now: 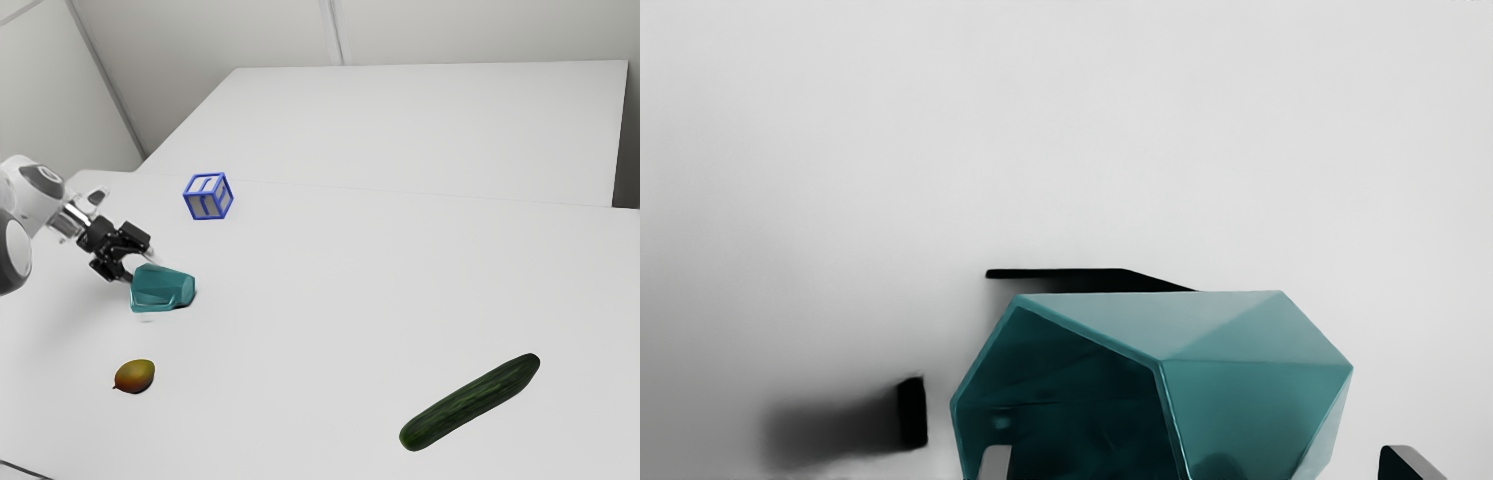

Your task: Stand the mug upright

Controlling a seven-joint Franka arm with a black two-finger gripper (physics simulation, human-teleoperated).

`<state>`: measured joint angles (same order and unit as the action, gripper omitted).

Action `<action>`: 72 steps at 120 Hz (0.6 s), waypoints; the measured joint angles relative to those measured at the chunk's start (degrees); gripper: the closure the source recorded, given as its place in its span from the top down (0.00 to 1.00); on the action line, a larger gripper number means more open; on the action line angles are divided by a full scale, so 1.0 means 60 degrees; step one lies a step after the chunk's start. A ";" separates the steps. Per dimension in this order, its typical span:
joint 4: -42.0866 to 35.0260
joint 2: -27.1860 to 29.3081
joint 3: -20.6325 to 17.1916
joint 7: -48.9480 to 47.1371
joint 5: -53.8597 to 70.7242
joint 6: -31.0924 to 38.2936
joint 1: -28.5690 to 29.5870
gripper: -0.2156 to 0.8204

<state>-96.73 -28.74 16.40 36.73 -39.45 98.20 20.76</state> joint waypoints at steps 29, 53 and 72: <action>-0.0262 -0.0002 0.0006 -0.0019 -0.0577 -0.0262 0.0079 0.57; -0.0260 0.0086 0.0026 -0.0025 -0.0820 -0.0523 0.0042 0.32; -0.0285 0.0129 0.0060 -0.0030 -0.0986 -0.0674 0.0017 0.18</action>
<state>-98.45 -27.97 16.76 36.56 -45.36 94.16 20.87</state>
